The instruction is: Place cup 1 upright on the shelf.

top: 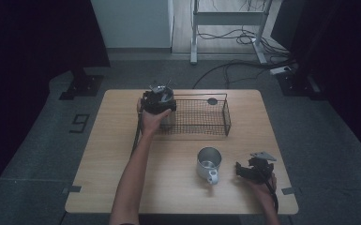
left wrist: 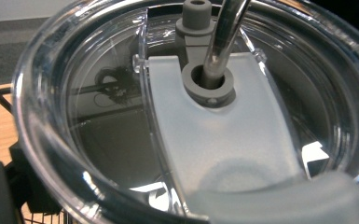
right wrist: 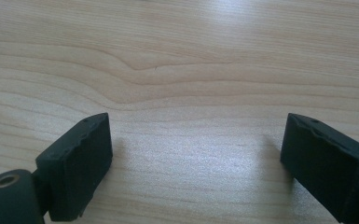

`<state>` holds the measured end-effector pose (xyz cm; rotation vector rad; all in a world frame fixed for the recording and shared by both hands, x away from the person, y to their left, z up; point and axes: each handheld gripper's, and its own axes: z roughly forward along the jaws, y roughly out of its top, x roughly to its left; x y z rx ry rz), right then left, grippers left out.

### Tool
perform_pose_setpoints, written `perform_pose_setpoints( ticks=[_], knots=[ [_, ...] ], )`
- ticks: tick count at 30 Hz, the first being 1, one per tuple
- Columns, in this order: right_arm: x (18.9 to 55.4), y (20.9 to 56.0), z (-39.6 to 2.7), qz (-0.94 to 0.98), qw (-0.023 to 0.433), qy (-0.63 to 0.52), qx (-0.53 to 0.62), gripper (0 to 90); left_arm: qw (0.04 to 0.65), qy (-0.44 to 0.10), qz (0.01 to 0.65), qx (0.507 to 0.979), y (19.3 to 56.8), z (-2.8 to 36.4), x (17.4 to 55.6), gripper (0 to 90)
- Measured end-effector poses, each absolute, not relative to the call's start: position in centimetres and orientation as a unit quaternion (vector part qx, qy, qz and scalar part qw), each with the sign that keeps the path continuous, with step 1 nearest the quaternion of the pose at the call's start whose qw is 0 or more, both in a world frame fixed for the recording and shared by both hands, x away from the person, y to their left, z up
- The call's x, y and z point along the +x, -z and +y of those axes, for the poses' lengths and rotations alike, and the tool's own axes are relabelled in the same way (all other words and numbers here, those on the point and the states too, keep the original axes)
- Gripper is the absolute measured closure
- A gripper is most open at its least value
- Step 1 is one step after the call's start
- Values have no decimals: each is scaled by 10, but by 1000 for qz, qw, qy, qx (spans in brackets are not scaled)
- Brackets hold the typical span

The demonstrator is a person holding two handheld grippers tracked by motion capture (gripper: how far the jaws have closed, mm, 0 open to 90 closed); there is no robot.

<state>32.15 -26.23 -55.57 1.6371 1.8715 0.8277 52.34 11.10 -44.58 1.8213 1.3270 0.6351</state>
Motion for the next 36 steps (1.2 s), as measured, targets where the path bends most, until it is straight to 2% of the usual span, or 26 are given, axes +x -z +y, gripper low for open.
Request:
perform_pose_setpoints(
  ticks=[36],
  knots=[
    [322, 556, -262, 690, 258, -305, 604, 86, 387, -256, 509, 725, 462, 108, 510, 36]
  ],
)
